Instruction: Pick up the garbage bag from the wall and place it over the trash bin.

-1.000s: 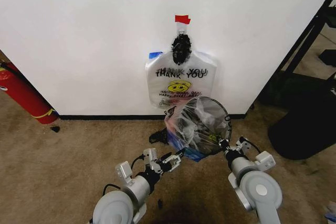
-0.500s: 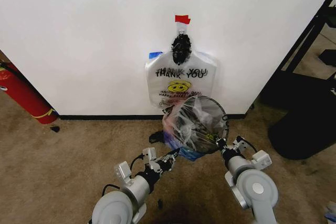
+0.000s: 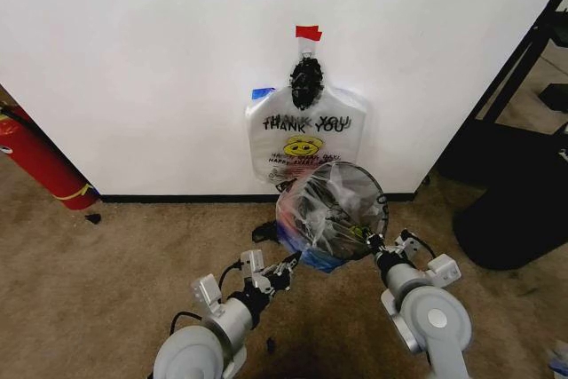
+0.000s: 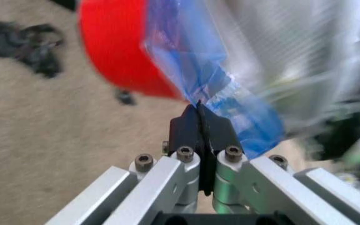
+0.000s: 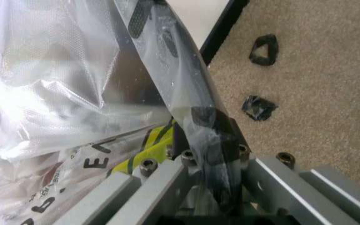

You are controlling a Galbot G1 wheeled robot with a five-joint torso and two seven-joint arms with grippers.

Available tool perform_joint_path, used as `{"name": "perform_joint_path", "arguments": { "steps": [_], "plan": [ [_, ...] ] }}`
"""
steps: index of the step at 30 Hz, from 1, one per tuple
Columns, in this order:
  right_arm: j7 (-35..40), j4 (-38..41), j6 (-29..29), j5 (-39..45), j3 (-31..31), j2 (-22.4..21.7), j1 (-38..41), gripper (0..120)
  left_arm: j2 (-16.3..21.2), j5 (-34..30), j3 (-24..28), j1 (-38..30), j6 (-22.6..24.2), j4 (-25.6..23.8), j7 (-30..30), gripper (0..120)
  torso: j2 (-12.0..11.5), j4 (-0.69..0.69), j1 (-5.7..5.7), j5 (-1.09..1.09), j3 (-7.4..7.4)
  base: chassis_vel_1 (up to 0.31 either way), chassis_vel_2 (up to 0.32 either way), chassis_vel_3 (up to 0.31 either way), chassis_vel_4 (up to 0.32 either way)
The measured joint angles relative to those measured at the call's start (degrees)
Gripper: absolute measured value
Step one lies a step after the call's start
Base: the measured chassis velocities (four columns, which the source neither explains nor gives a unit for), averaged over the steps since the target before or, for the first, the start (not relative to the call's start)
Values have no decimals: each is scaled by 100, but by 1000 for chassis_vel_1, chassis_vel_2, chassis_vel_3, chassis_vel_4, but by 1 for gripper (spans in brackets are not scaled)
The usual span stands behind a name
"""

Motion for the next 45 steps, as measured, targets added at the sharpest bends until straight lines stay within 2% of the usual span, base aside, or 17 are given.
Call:
{"name": "perform_joint_path", "arguments": {
  "steps": [12, 19, 23, 26, 29, 31, 35, 39, 42, 45],
  "plan": [
    [63, 187, -32, 88, -30, -49, -46, 0, -473, 676, 570, -593, 105, 936, -265, 0, 0, -1, 0, 0, 0, 0, 0, 0, 0],
    [59, 182, -37, 58, -64, -107, -55, 0, -801, 887, 650, -657, 102, 1318, -409, 0, 0, 0, 0, 1, 0, 0, 0, 0, 0],
    [53, 179, -36, 53, -85, -110, -56, 0, -885, 953, 640, -643, 108, 1393, -452, 0, 0, 0, 0, -1, 0, 0, 0, 0, 0],
    [51, 164, -33, 53, -90, -128, -42, 0, -779, 955, 577, -580, 286, 1256, -480, 1, 0, -1, 0, -1, 0, 0, 0, 0, 0],
    [51, 124, -15, 57, -61, -167, 7, 0, -518, 974, 472, -427, 519, 946, -440, 13, 0, 1, 0, 1, 0, 0, 0, 0, 0],
    [51, 113, -8, 61, -49, -182, 25, 0, -435, 1001, 440, -369, 554, 853, -434, 16, 0, -1, 0, -1, 0, 0, 0, 0, 0],
    [35, 23, 12, 75, 3, -250, 87, 0, -55, 1232, 213, -57, 691, 416, -382, 34, 0, 0, 0, -1, 0, 0, 0, 0, 0],
    [5, -35, 25, 70, 19, -273, 109, 0, 138, 1452, 45, 169, 735, 150, -232, 45, 0, 0, 0, 0, 0, 0, 0, 0, 0],
    [-17, -41, 31, 68, 37, -276, 135, 0, 272, 1619, -64, 375, 742, -52, -179, 61, 0, 0, 0, -1, 0, 0, 0, 0, 0],
    [-31, -35, 32, 24, 34, -286, 136, 0, 334, 1652, -142, 458, 739, -204, -250, 70, 0, 0, 0, 0, 0, 0, 0, 0, 0]
  ]
}}
